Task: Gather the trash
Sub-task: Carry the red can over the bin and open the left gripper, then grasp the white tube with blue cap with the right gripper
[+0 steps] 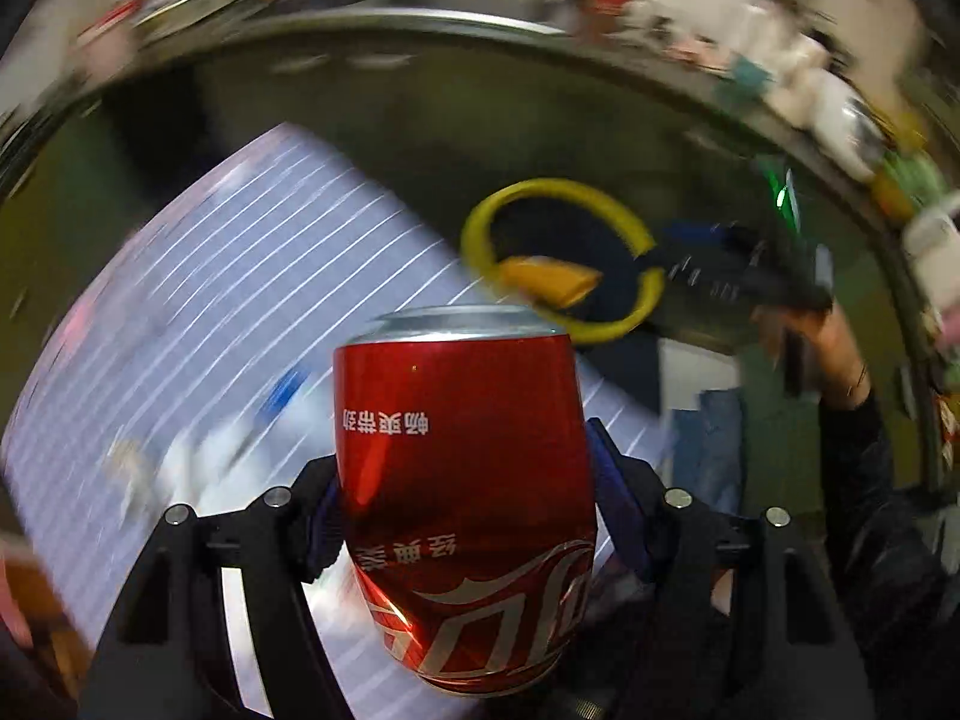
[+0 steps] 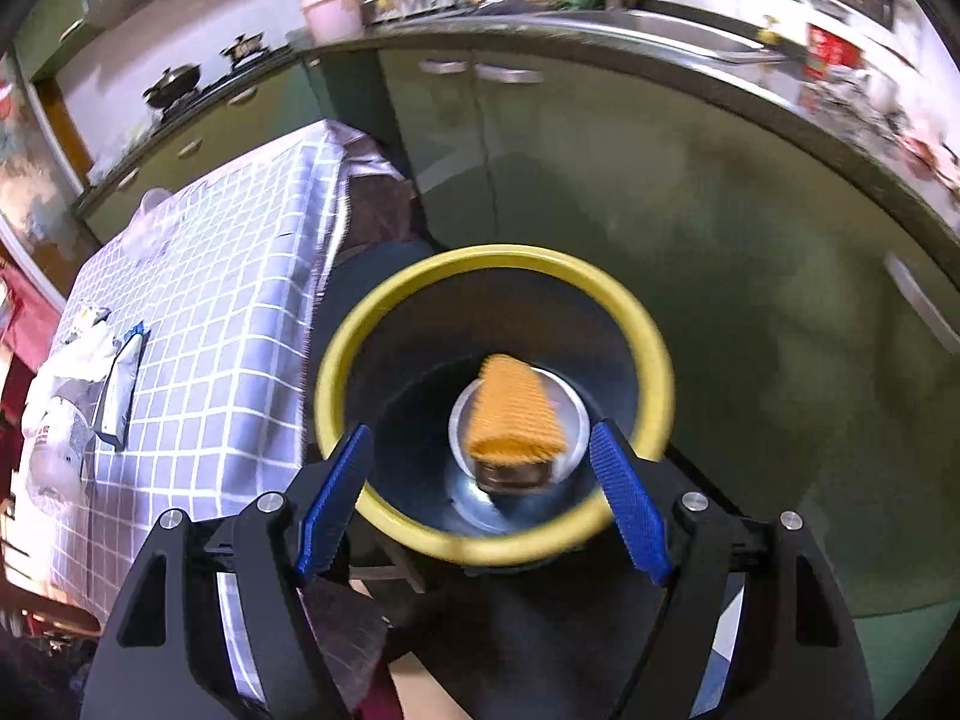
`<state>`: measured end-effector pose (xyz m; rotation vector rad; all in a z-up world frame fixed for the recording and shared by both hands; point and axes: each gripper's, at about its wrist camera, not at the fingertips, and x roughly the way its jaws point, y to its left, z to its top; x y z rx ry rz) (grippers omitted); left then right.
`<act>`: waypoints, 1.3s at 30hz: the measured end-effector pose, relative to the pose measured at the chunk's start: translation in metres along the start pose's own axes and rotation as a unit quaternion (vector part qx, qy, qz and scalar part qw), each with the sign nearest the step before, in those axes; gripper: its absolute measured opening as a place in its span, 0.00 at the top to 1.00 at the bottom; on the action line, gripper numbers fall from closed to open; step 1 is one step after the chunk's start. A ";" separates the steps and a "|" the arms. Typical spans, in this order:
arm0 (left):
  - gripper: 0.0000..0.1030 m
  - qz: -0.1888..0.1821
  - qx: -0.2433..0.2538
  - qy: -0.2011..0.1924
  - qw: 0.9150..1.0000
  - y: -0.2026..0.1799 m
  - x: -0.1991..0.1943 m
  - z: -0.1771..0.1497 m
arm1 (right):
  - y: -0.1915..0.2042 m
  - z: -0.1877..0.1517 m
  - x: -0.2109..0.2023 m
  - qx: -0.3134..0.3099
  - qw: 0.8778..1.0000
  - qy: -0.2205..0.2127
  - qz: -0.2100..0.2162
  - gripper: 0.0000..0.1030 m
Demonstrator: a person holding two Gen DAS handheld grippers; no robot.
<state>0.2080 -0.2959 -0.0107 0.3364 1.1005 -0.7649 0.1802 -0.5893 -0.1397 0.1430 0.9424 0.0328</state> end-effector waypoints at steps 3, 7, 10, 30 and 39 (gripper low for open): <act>0.35 -0.025 0.033 0.001 0.999 -0.029 0.033 0.045 | -0.022 -0.015 -0.016 0.016 1.000 -0.007 -0.006 0.27; 0.35 -0.037 0.055 0.012 0.998 -0.057 0.097 0.104 | -0.047 -0.034 -0.029 0.034 0.999 -0.008 -0.016 0.27; 0.35 -0.037 0.053 0.021 0.998 -0.066 0.143 0.131 | -0.065 -0.043 -0.033 0.047 0.999 -0.007 -0.017 0.26; 0.19 -0.044 -0.021 -0.070 0.996 -0.022 0.044 0.076 | -0.044 -0.038 -0.020 0.034 0.999 0.006 -0.012 0.23; 0.15 0.030 -0.114 -0.148 0.982 0.054 -0.067 -0.065 | 0.104 0.013 0.004 -0.092 0.991 0.026 0.094 0.27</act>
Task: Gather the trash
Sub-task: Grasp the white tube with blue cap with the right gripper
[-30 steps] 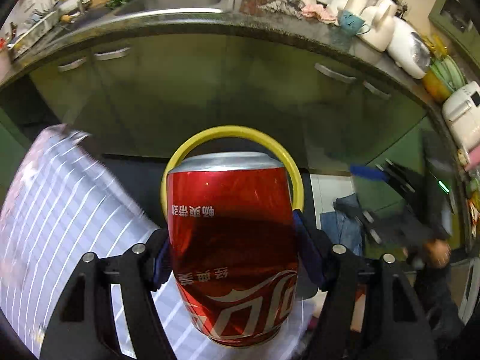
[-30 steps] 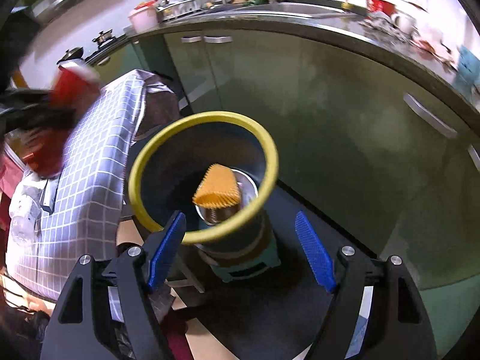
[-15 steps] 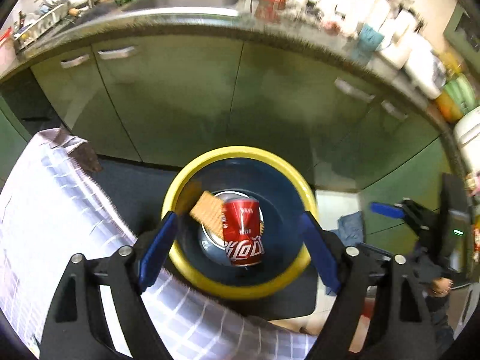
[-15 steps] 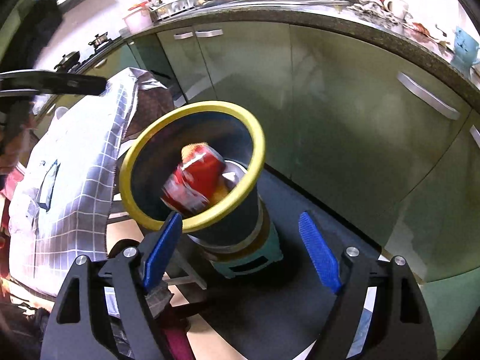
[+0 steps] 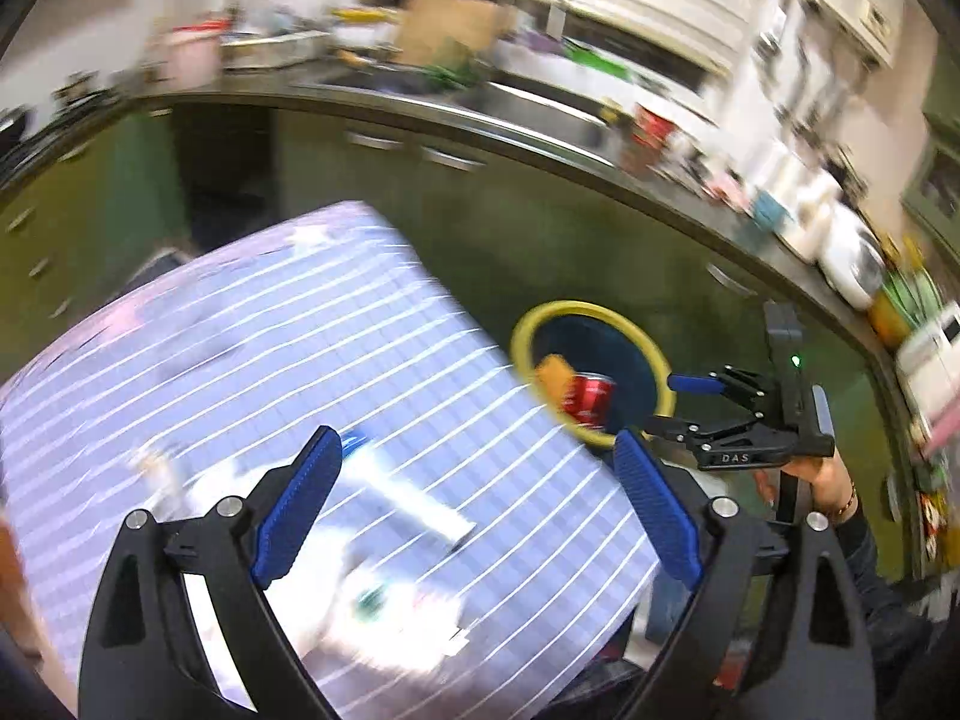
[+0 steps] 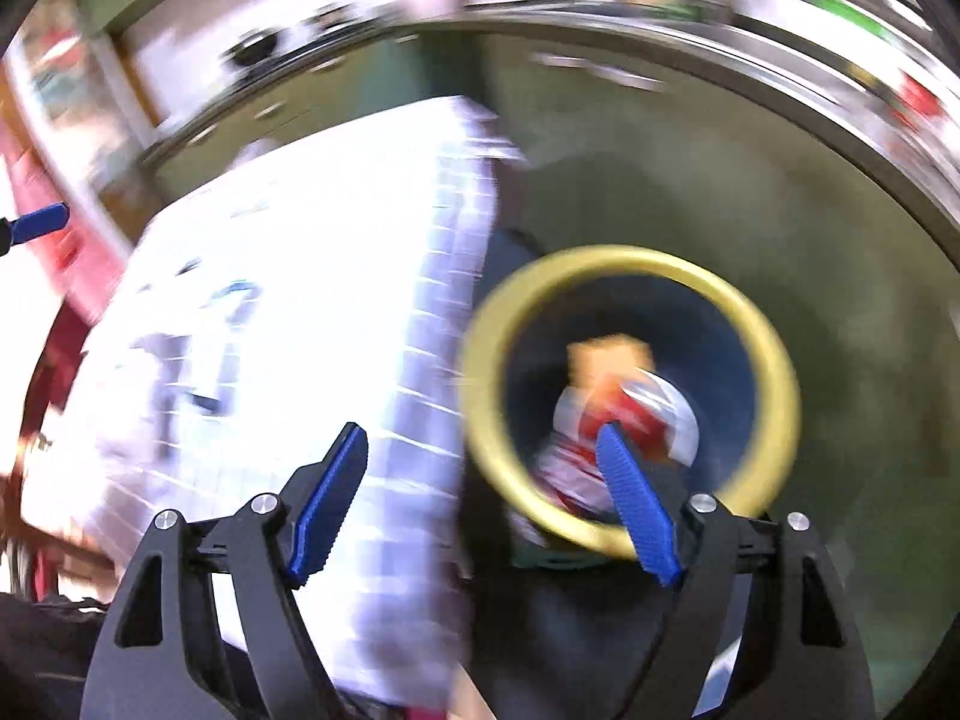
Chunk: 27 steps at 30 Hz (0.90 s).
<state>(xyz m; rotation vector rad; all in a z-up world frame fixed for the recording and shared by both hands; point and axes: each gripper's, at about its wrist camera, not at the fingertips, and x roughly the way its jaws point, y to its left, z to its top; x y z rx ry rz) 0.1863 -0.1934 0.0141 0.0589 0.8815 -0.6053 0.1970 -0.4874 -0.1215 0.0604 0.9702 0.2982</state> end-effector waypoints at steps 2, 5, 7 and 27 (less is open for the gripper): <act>0.14 0.031 -0.022 -0.022 0.999 0.026 -0.029 -0.025 | 0.035 0.018 0.016 -0.030 0.999 0.013 0.032 0.37; 0.13 0.067 -0.043 -0.043 0.996 0.054 -0.061 -0.053 | 0.091 0.045 0.045 -0.077 0.993 0.042 0.074 0.50; 0.13 0.084 -0.053 -0.049 0.994 0.068 -0.076 -0.068 | 0.121 0.056 0.064 -0.099 0.989 0.066 0.082 0.52; 0.12 0.064 -0.092 -0.043 0.993 0.106 -0.081 -0.110 | 0.190 0.059 0.148 -0.152 0.975 0.159 0.016 0.74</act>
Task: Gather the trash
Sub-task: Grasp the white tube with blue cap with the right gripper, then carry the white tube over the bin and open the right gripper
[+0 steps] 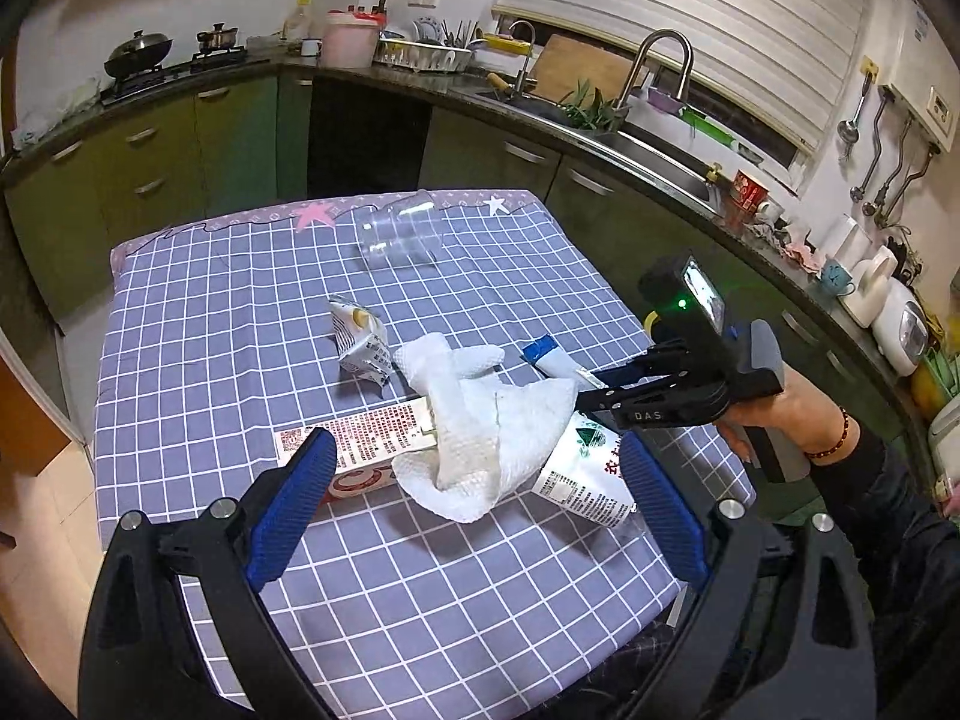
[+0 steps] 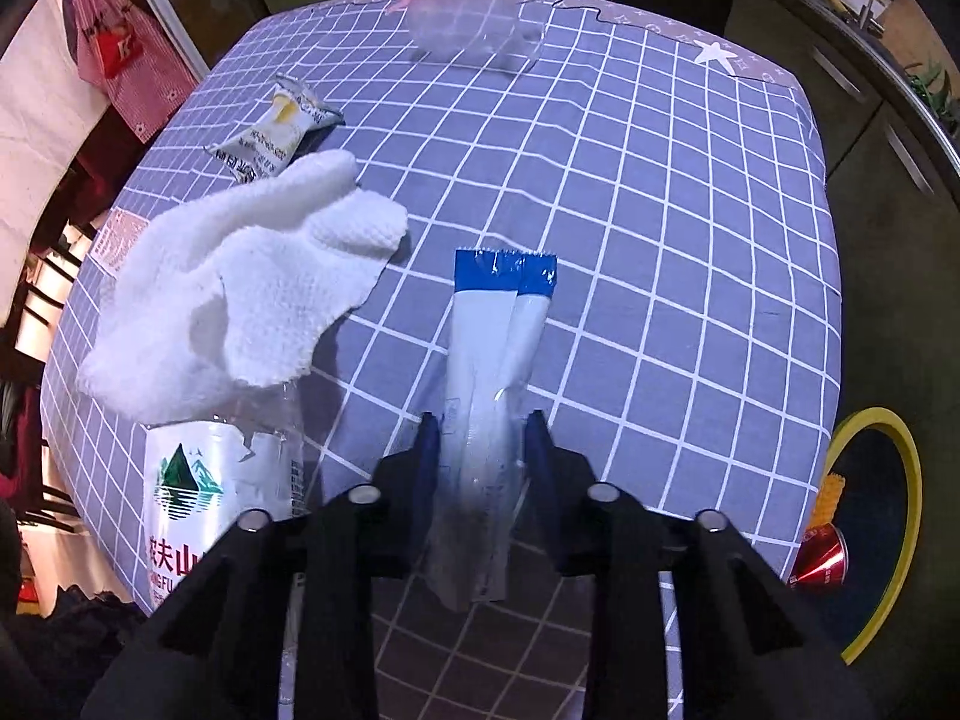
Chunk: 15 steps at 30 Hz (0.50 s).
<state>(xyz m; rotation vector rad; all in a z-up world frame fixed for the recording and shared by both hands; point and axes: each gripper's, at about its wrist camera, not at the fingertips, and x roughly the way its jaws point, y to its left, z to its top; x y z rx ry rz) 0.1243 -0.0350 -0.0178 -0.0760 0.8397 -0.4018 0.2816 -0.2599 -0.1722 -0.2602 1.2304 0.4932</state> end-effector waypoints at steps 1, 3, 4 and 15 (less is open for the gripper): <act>0.12 -0.001 -0.001 0.001 1.000 0.000 0.000 0.000 | 0.000 -0.001 -0.001 0.002 1.000 -0.002 0.000 0.75; 0.12 -0.001 -0.002 0.001 1.000 0.000 0.000 0.000 | -0.002 -0.004 -0.007 0.004 1.000 -0.010 0.001 0.78; 0.12 -0.001 -0.003 0.002 1.000 0.001 0.001 0.000 | -0.003 -0.004 -0.010 0.005 1.000 -0.015 0.002 0.79; 0.12 -0.001 0.003 0.010 1.000 -0.003 0.008 -0.003 | -0.075 -0.047 -0.090 0.089 0.991 -0.095 -0.012 0.82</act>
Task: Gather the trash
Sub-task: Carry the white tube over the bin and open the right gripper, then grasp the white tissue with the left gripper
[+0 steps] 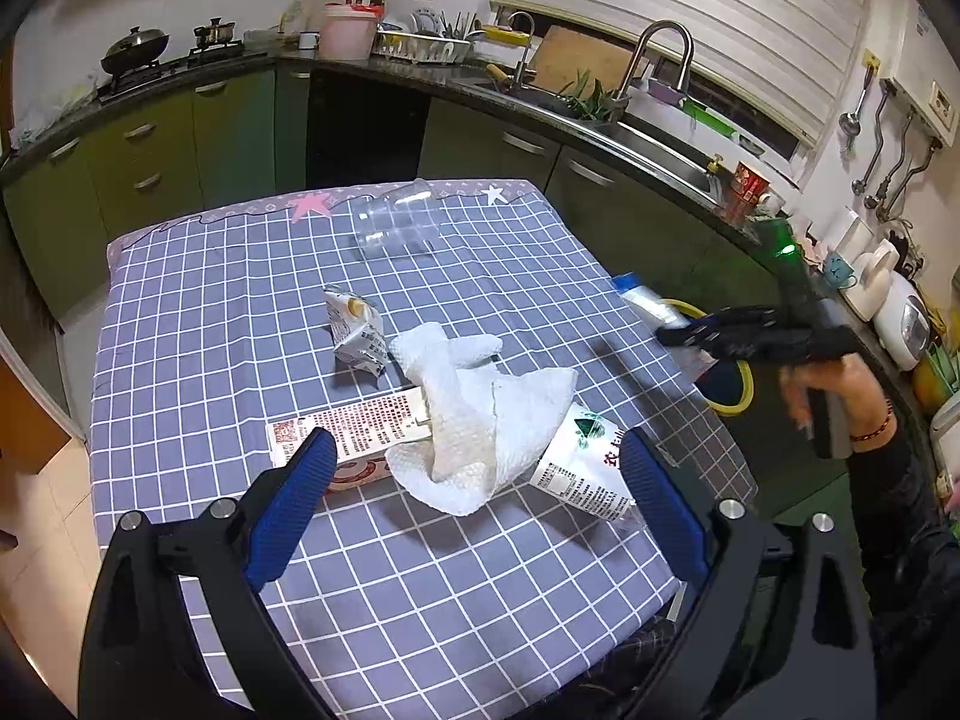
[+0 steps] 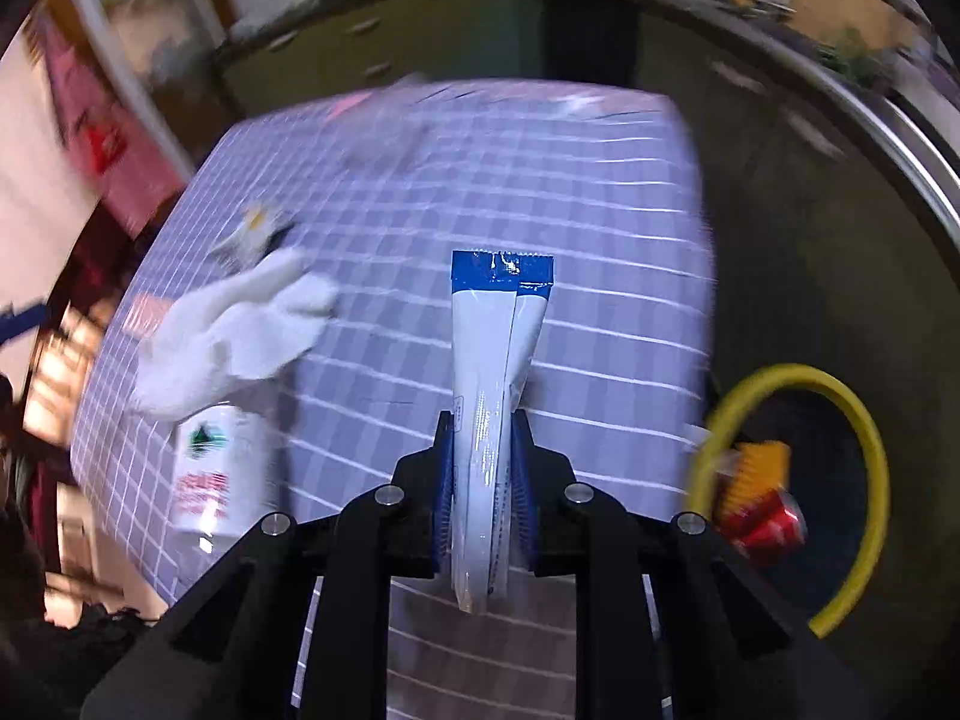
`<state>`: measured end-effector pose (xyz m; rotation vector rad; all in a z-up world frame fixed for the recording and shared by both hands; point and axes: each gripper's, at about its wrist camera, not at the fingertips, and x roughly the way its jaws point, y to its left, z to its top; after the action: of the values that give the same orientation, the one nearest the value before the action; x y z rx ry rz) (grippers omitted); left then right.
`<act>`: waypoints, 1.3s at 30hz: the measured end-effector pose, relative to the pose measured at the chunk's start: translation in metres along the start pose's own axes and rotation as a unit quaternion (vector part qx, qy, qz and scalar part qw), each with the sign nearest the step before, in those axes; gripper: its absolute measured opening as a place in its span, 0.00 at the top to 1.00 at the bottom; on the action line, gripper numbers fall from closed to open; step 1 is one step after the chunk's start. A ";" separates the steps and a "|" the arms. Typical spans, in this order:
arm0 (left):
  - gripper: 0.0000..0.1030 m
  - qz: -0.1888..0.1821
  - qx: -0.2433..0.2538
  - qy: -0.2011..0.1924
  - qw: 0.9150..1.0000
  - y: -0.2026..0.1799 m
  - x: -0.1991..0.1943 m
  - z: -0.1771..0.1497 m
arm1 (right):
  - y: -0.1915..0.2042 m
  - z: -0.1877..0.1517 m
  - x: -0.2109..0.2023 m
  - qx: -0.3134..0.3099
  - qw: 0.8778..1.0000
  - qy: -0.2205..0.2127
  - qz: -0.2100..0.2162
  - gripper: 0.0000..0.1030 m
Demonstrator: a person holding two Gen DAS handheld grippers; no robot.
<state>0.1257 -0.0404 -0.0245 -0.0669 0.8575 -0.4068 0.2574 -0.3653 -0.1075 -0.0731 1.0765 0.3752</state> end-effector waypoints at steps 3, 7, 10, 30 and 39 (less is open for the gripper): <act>0.12 -0.001 0.003 0.000 1.000 -0.002 0.001 0.000 | -0.048 -0.010 -0.018 0.052 0.998 -0.014 -0.040 0.82; 0.12 -0.001 0.007 0.001 1.000 -0.008 0.002 0.001 | -0.119 -0.031 -0.018 0.120 0.988 -0.001 -0.094 0.82; 0.12 -0.002 0.011 0.002 1.000 -0.013 0.003 0.003 | -0.160 -0.044 -0.005 0.159 0.980 0.017 -0.116 0.78; 0.10 -0.066 0.049 0.078 0.994 -0.026 0.065 0.021 | -0.161 -0.067 -0.002 0.163 0.979 -0.010 -0.121 0.27; 0.10 -0.087 0.015 0.140 0.986 -0.019 0.128 0.038 | -0.151 -0.071 0.008 0.152 0.982 0.001 -0.110 0.27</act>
<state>0.2221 -0.1093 -0.0877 -0.0587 1.1264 -0.6021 0.2508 -0.5213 -0.1670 0.0793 1.1053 0.0091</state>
